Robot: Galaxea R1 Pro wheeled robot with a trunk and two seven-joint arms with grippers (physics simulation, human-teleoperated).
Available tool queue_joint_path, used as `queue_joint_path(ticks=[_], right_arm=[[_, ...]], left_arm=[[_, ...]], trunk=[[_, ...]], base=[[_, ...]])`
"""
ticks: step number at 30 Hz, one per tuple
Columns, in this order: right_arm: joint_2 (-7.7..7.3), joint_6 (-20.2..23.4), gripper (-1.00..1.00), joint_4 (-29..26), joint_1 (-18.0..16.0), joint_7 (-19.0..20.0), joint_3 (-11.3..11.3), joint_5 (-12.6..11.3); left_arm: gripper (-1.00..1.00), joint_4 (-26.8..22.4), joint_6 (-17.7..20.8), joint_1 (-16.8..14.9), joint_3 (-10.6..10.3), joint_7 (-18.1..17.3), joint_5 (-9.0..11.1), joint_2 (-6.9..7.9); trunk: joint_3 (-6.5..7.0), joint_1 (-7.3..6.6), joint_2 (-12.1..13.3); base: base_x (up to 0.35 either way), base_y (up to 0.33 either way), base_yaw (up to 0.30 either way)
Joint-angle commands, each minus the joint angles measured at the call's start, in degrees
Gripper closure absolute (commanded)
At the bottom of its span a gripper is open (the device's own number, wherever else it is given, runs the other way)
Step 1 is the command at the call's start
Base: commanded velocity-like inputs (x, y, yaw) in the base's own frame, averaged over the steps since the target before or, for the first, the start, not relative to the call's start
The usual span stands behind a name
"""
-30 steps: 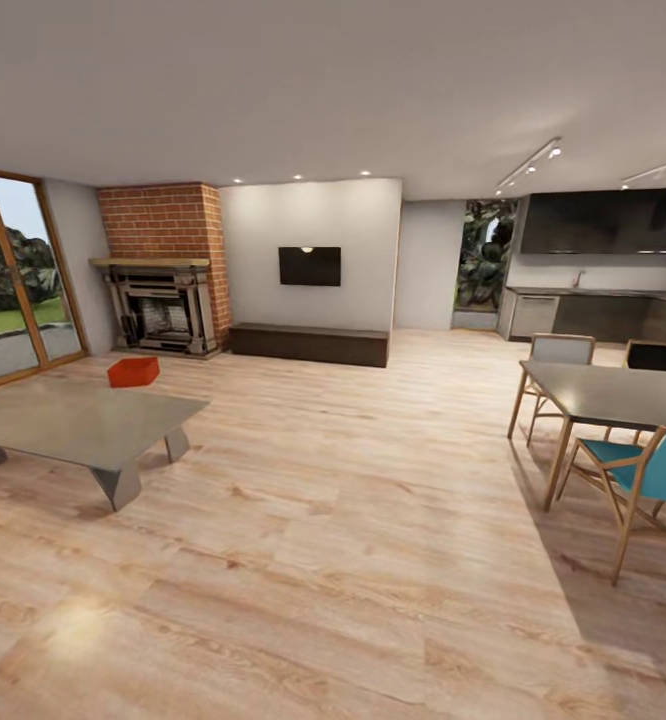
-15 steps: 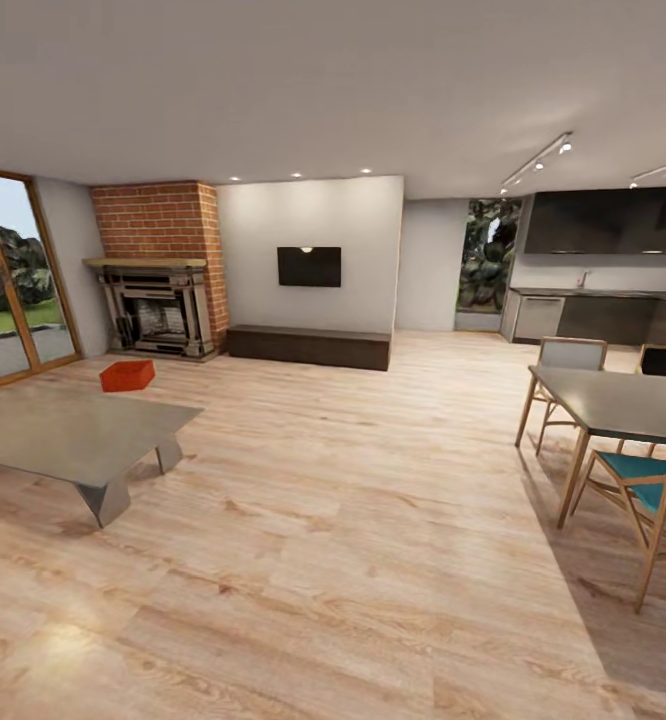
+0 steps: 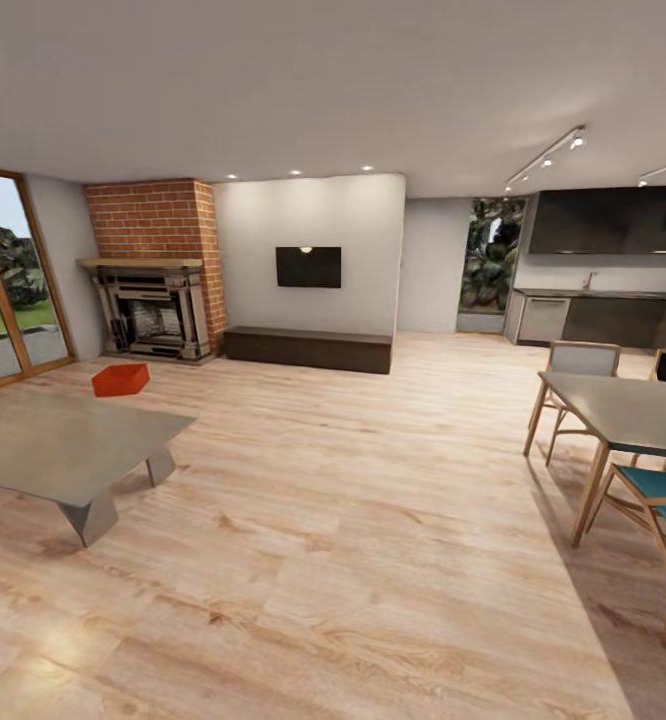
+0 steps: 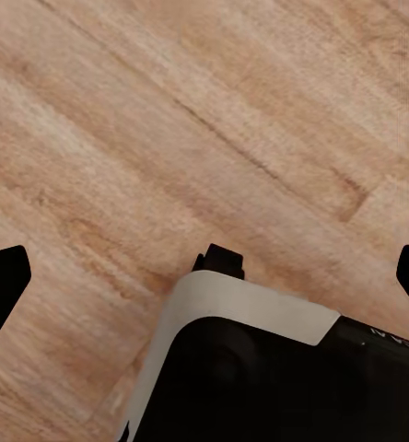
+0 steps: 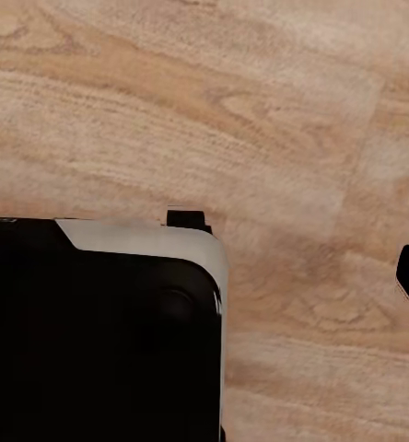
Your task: Move the two storage containers from the living room to the garage. In the garage, place one container on the floor and stack the other container on top of it (either order is fine).
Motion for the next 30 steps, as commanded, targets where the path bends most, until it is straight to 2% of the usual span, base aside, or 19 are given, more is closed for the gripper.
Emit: queue_joint_path(ticks=[1,30], right_arm=[[0.01,-0.33,-1.0,0.17,-0.08,-0.03,0.5,-0.55],[0.01,-0.33,-1.0,0.17,-0.08,-0.03,0.5,-0.55]], left_arm=[[-1.0,0.04,-0.18,-0.04,0.19,0.07,0.13,-0.01],[-1.0,0.04,-0.1,-0.04,0.19,0.07,0.13,-0.01]], trunk=[[-0.07,0.04,-0.04],[-0.07,0.04,-0.04]], base=[[0.324,0.0,0.0],[0.324,0.0,0.0]])
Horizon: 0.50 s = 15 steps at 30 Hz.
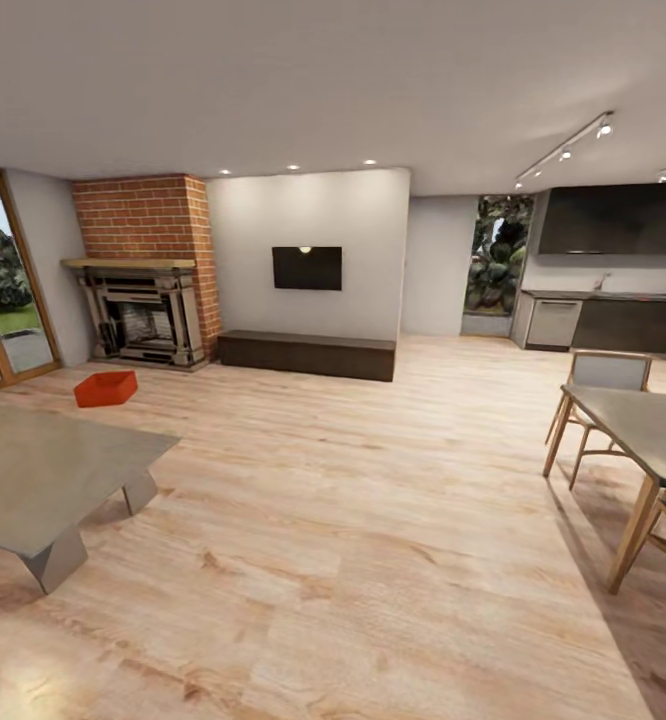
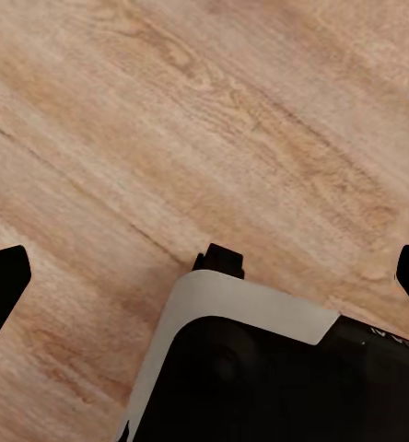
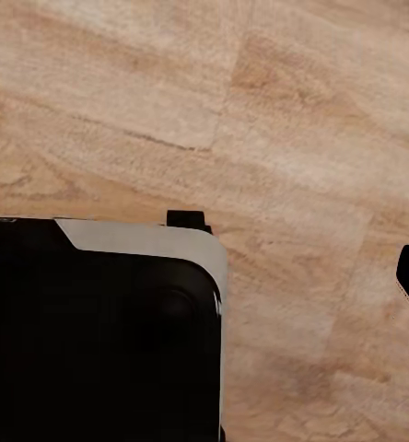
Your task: Move the two storage containers from the living room to the garage. In the garage, place one container on the floor and stack the other container on top of it (either order is fine).
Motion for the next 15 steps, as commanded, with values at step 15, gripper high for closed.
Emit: queue_joint_path(ticks=[15], right_arm=[[0.03,-0.33,-1.0,0.17,-0.08,-0.03,0.49,-0.56]], left_arm=[[-1.0,0.04,-0.17,-0.04,0.21,0.07,0.14,-0.01]], trunk=[[-0.07,0.04,-0.04]], base=[[0.324,0.0,0.0]])
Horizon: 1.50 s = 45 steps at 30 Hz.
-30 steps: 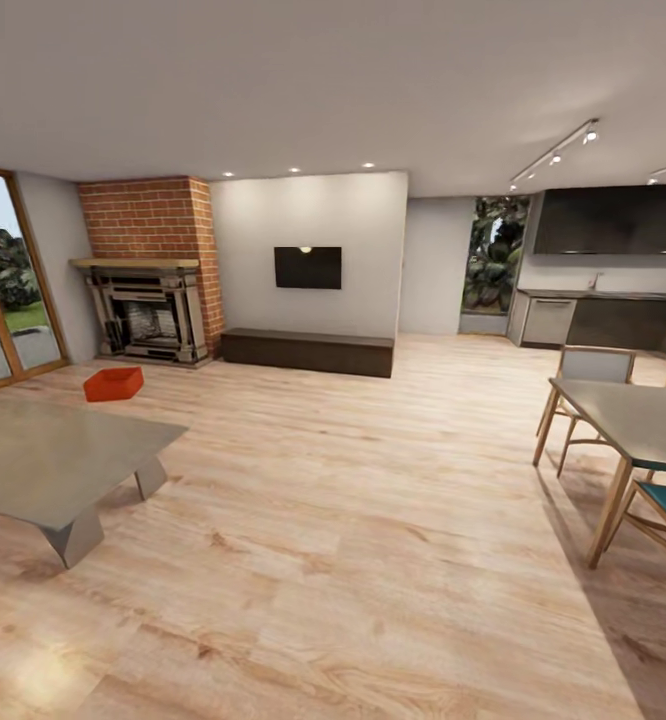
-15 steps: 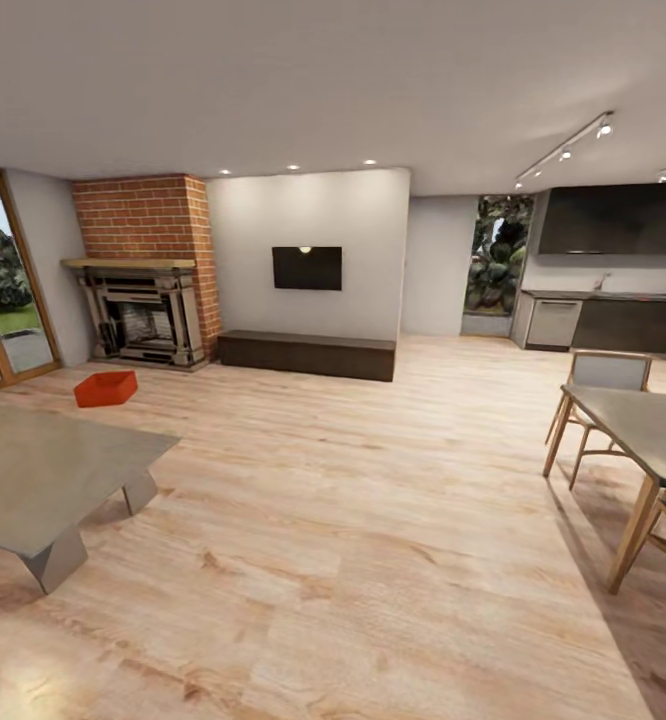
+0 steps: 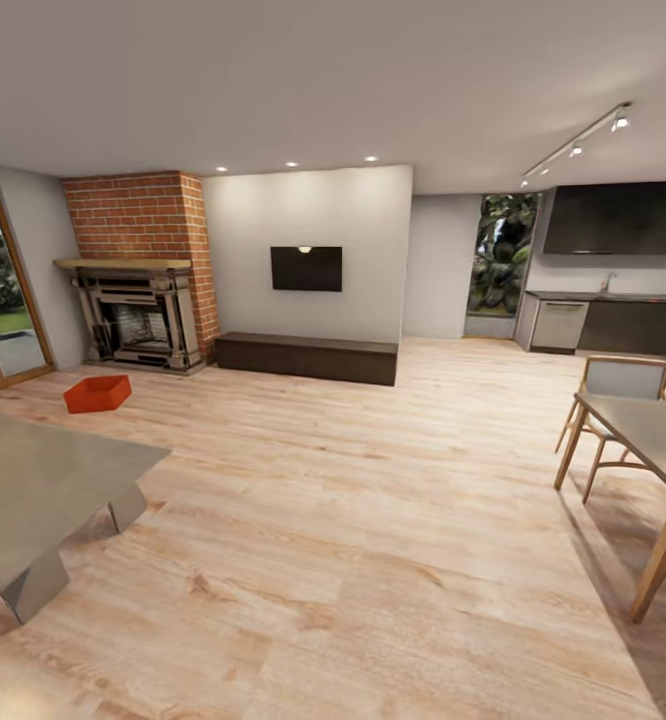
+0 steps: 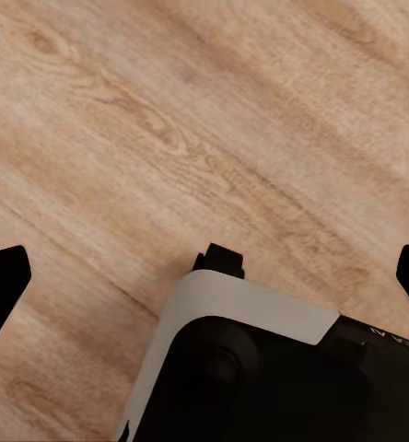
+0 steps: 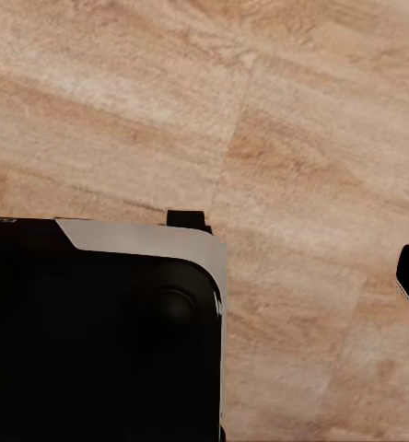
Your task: Move the two storage containers from the living room to the garage. In the garage, place one container on the floor and stack the other container on top of it (either order is fine).
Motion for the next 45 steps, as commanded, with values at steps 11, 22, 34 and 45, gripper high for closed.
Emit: queue_joint_path(ticks=[11,22,34,45], right_arm=[[0.01,-0.33,-1.0,0.18,-0.08,-0.03,0.5,-0.56],[0.02,-0.33,-1.0,0.19,-0.08,-0.03,0.5,-0.55],[0.01,-0.33,-1.0,0.17,-0.08,-0.03,0.5,-0.56],[0.01,-0.33,-1.0,0.17,-0.08,-0.03,0.5,-0.55]], left_arm=[[-1.0,0.04,-0.15,-0.04,0.21,0.07,0.12,-0.01],[-1.0,0.04,-0.18,-0.04,0.2,0.07,0.15,-0.01],[-1.0,0.04,-0.09,-0.04,0.18,0.07,0.12,-0.01],[-1.0,0.04,-0.26,-0.04,0.18,0.07,0.11,-0.01]], trunk=[[-0.07,0.04,-0.04],[-0.07,0.04,-0.04],[-0.07,0.04,-0.04],[-0.07,0.04,-0.04]], base=[[0.324,0.0,0.0],[0.324,0.0,0.0],[0.324,0.0,0.0],[0.324,0.0,0.0]])
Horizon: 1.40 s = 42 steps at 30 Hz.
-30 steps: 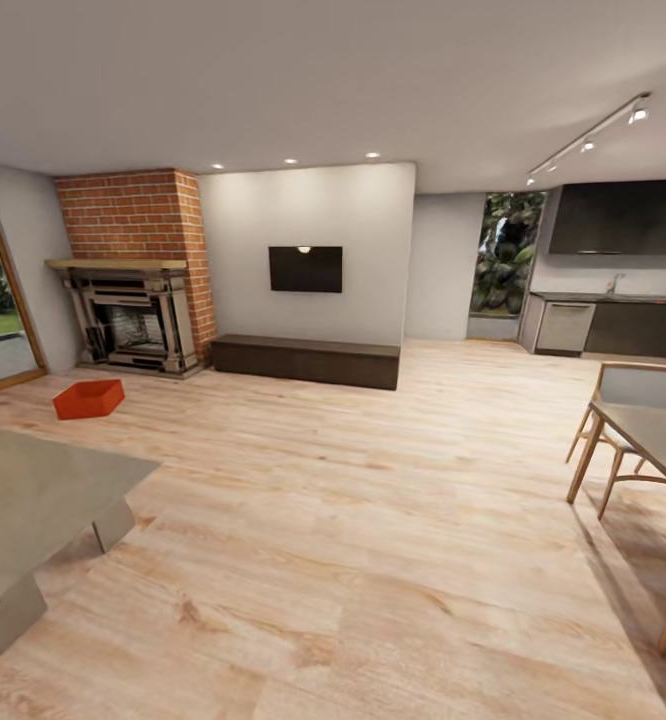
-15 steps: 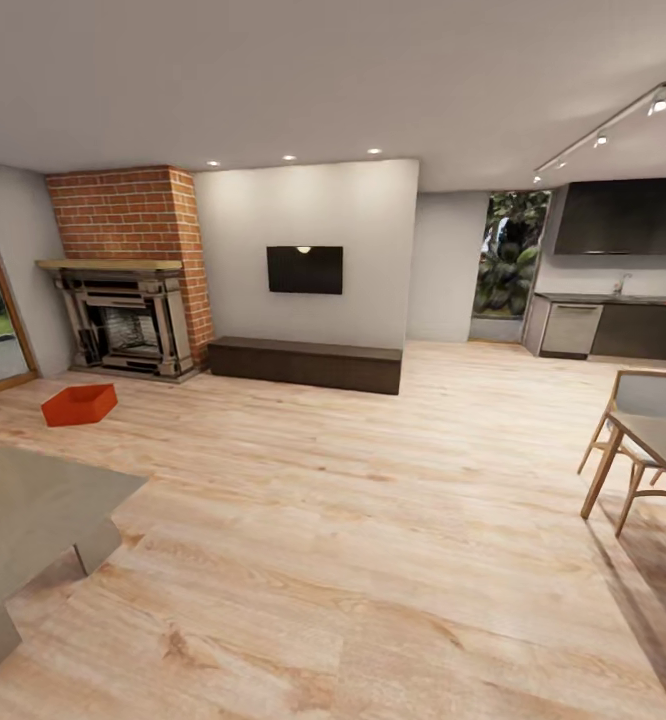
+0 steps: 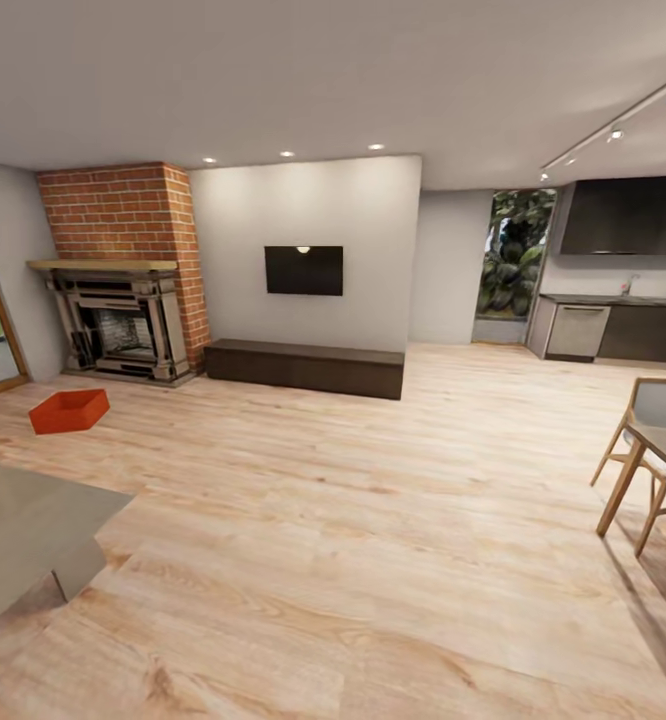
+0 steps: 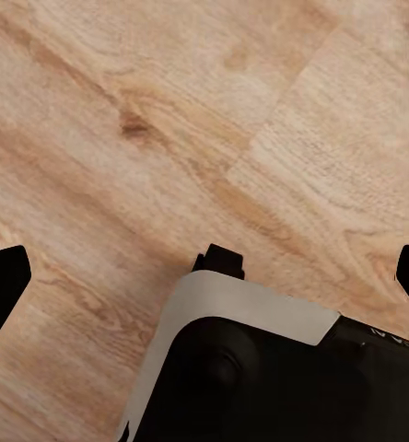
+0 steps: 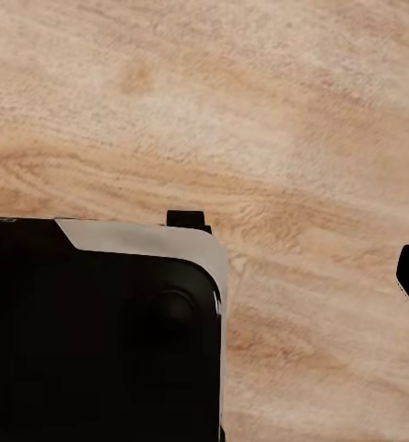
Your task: Move the two storage containers from the living room to the garage. In the garage, place one container on the floor and stack the other container on top of it (either order is fine).
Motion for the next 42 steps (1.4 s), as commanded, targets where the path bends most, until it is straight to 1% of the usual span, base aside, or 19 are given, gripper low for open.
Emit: queue_joint_path(ticks=[1,24,26,32,37,38,42], right_arm=[[0.02,-0.33,-1.0,0.17,-0.08,-0.03,0.49,-0.55],[0.05,-0.33,-1.0,0.17,-0.08,-0.03,0.49,-0.57],[0.11,-0.3,-1.0,0.17,-0.08,-0.02,0.86,-0.36],[0.19,-0.53,-1.0,0.17,-0.08,-0.03,0.79,-0.2],[0.1,-0.37,-1.0,0.17,-0.08,0.04,0.71,-0.35],[0.18,-0.35,-1.0,0.18,-0.08,0.26,0.55,-0.63],[0.52,-0.33,-1.0,0.18,-0.08,0.48,0.57,-0.4]], left_arm=[[-1.0,0.04,-0.19,-0.04,0.21,0.07,0.13,-0.01],[-1.0,0.12,-0.03,-0.04,0.21,0.02,0.13,-0.18],[-1.0,0.11,-0.19,-0.04,0.21,0.01,0.13,-0.18],[-1.0,0.1,-0.18,-0.04,0.19,0.01,0.13,-0.26],[-1.0,0.12,-0.18,-0.04,0.2,0.0,0.13,-0.56],[-1.0,0.12,-0.18,-0.04,0.21,0.02,0.13,-0.63],[-1.0,0.12,-0.18,-0.04,0.22,0.06,0.13,-0.75]], trunk=[[-0.07,0.04,-0.04],[-0.07,0.04,-0.04],[-0.07,0.04,-0.04],[-0.07,0.04,-0.04],[-0.07,0.04,-0.04],[-0.07,0.04,-0.04],[-0.07,0.04,-0.04]], base=[[0.324,0.0,0.0],[0.324,0.0,0.0],[0.324,0.0,0.0],[0.324,0.0,0.0],[0.324,0.0,0.0],[0.324,0.0,0.0],[0.324,0.0,0.0]])
